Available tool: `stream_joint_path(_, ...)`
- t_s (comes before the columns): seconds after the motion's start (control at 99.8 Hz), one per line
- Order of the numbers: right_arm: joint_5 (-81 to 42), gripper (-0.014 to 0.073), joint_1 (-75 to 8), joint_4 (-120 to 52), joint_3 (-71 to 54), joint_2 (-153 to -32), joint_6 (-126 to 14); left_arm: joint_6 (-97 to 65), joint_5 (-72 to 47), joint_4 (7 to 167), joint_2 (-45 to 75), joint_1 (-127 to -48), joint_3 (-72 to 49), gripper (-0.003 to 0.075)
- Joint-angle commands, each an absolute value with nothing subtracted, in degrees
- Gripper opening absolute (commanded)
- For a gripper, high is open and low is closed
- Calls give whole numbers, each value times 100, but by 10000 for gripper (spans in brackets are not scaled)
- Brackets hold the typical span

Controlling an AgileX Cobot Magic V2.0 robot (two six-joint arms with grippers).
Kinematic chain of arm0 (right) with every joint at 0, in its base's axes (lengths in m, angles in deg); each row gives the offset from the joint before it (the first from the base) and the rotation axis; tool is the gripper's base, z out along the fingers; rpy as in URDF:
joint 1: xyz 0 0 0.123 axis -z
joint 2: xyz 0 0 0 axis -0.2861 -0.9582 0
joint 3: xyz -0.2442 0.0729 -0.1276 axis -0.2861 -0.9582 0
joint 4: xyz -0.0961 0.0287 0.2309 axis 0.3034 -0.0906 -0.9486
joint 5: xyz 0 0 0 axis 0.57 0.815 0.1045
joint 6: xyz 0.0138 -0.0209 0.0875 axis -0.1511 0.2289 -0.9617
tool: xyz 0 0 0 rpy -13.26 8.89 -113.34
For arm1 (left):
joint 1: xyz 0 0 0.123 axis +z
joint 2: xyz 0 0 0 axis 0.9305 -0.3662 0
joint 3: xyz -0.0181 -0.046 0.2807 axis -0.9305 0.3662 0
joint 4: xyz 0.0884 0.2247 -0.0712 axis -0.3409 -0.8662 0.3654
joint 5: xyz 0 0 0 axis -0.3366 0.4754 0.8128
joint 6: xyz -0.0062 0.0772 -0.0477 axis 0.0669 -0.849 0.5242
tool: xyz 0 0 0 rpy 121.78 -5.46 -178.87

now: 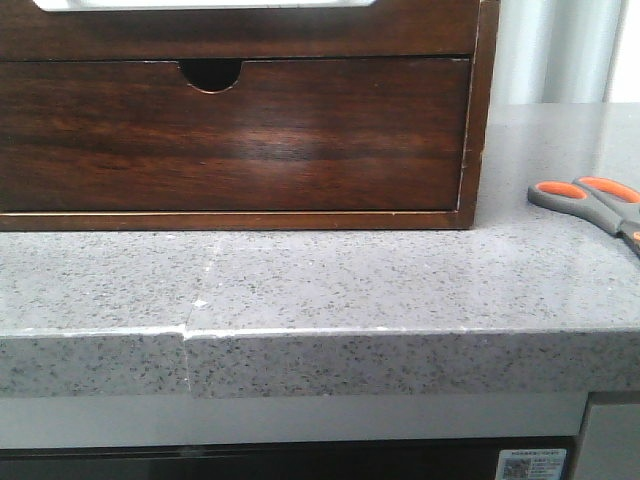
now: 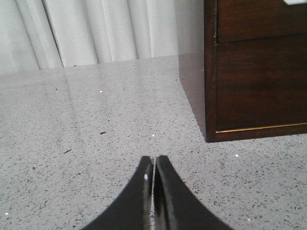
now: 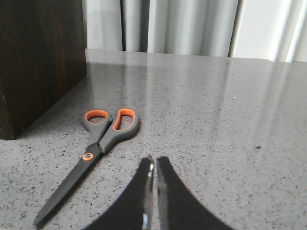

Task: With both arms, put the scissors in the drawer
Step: 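Move the left gripper toward the white handle of the wooden drawer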

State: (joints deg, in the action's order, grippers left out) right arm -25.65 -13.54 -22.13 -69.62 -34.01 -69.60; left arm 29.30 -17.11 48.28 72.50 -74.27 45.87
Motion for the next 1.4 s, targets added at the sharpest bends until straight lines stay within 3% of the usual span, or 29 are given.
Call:
stream_joint_path(0.0, -3006, -41, -1316, -2204, -7130, -3275, -6941, 2933, -2190, 4825, 7414, -7435, 4707, -22)
stream_joint_path(0.411, -3034, -40, -1316, -2864, -7088, -3275, -6941, 2946, -2285, 5308, 7404, -7435, 4645, -22)
stream_joint_path(0.561, -2488, -40, -1316, -3025, -6709, -3328, -6941, 2946, -2111, 5356, 7335, -7435, 4275, -22)
stream_joint_path(0.912, -1653, -41, -1316, -3110, -5420, -4355, -6941, 2946, -2021, 5205, 6198, -7435, 3197, -22)
stream_joint_path(1.233, -1653, -41, -1316, -3118, -4999, -5029, -6941, 2946, -2883, 5205, 5337, -7435, 3022, -18)
stream_joint_path(1.303, -1573, -41, -1316, -3118, -4999, -5029, -6941, 2946, -2949, 5205, 5201, -7435, 3022, 32)
stream_joint_path(1.393, -1317, -41, -1316, -3118, -4999, -5029, -6941, 2946, -3152, 5205, 5040, -7435, 3022, 190)
